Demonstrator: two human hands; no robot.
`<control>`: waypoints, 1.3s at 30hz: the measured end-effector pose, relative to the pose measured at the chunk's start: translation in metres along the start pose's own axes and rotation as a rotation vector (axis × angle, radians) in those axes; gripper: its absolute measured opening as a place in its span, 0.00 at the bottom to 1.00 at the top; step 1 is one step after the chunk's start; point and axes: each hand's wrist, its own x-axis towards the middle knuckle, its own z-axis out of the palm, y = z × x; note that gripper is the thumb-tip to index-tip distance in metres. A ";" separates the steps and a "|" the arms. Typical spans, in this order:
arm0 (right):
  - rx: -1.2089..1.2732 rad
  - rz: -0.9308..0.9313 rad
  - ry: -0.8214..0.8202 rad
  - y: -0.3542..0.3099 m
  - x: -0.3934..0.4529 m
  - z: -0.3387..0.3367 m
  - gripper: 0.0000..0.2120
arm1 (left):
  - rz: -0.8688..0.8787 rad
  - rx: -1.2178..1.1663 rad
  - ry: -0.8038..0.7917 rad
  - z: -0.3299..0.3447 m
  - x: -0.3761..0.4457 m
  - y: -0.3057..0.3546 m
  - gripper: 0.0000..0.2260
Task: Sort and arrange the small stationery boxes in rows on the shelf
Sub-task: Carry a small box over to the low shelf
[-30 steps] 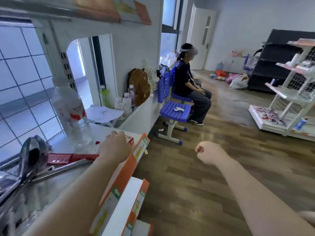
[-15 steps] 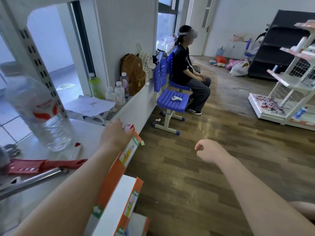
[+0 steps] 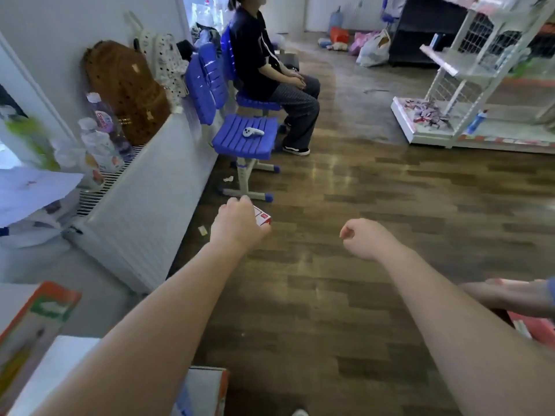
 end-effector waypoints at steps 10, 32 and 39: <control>0.086 0.226 -0.026 0.134 0.054 -0.006 0.09 | 0.161 0.070 -0.212 0.095 0.068 0.122 0.25; 0.230 0.488 0.037 0.264 0.228 -0.099 0.10 | 0.379 0.127 -0.356 0.155 0.293 0.290 0.25; 0.256 0.511 0.039 0.290 0.299 -0.137 0.08 | 0.413 0.125 -0.368 0.161 0.367 0.333 0.26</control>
